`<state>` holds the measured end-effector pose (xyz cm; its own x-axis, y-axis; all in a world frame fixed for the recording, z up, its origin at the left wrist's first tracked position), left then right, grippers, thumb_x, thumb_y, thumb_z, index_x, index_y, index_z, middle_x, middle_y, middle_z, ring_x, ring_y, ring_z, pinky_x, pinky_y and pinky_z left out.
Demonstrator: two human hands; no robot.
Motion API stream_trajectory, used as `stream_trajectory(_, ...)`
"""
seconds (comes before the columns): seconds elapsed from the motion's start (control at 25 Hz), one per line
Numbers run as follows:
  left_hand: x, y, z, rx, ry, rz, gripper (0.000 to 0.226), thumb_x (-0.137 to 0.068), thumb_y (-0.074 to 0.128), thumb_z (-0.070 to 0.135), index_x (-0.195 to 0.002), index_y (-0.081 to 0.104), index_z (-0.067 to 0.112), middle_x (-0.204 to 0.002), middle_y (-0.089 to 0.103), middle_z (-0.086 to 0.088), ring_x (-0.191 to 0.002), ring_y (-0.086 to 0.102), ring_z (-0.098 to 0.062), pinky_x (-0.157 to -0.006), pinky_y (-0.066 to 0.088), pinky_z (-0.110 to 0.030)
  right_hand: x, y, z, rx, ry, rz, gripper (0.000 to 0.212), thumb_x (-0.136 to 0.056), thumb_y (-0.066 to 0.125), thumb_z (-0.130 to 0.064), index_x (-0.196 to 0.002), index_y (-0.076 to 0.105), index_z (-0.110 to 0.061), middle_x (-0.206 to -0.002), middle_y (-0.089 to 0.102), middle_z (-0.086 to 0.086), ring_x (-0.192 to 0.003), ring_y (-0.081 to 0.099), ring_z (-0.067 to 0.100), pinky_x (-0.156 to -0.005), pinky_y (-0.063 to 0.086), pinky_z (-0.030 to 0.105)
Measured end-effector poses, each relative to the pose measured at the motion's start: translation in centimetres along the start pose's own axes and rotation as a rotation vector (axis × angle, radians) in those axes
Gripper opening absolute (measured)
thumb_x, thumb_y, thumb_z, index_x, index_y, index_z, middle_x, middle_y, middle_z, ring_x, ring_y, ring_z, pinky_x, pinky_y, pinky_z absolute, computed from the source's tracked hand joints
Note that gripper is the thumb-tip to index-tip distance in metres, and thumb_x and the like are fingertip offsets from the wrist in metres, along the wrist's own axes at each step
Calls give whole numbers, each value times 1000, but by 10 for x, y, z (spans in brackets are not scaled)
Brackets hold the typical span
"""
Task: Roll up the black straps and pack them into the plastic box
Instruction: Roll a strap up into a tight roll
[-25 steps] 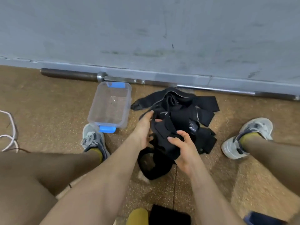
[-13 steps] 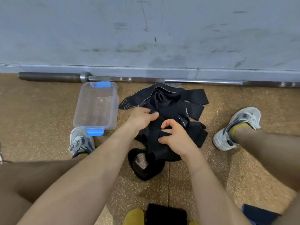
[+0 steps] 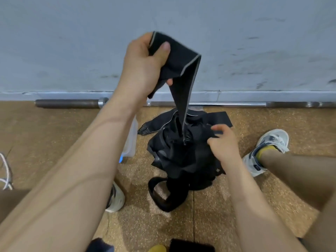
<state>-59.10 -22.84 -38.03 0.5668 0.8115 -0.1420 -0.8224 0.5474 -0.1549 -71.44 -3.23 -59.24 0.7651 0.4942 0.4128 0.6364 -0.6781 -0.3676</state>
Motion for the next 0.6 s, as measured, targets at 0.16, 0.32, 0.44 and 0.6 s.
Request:
stream_trajectory(0.16,14,-10,66,-15,250,-8,14,-96,53,6,-93,62,16,-86,69,3,-85,69,-16,-74,57,-34,22,-11,-71,-329,-128,16,40,-84,55,8,-105,63,-25,-99,69,10,-86,66,23,-73,53,34)
stream_trajectory(0.32,22,-20,100,-186,318,14,28,-95,48,2,-118,60,12,-112,67,1,-105,63,-10,-96,51,-27,53,-52,-188,-598,-338,-33,46,-84,51,14,-97,63,-28,-92,71,1,-86,70,14,-80,57,27)
stream_trajectory(0.44,27,-24,95,-297,229,40,33,-95,42,3,-117,63,15,-110,68,3,-107,64,-17,-99,50,-37,87,-72,-267,-738,-461,-180,44,-84,49,16,-107,62,-20,-98,72,7,-89,70,20,-82,56,32)
stream_trajectory(0.6,55,-33,85,-270,-30,56,26,-96,49,6,-113,66,16,-100,73,-2,-95,70,-23,-87,57,-45,140,-101,-336,-628,-635,-222,47,-83,50,12,-114,60,-21,-108,71,14,-102,69,29,-87,57,40)
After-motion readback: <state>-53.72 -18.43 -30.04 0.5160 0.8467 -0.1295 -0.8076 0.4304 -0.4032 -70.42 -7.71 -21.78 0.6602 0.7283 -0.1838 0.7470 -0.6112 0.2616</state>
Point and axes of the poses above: each hand's wrist, its own x-axis away from the middle knuckle, its own y-axis out of the palm, z = x × y, the point moved 9 cm from there along -x, towards the middle knuckle
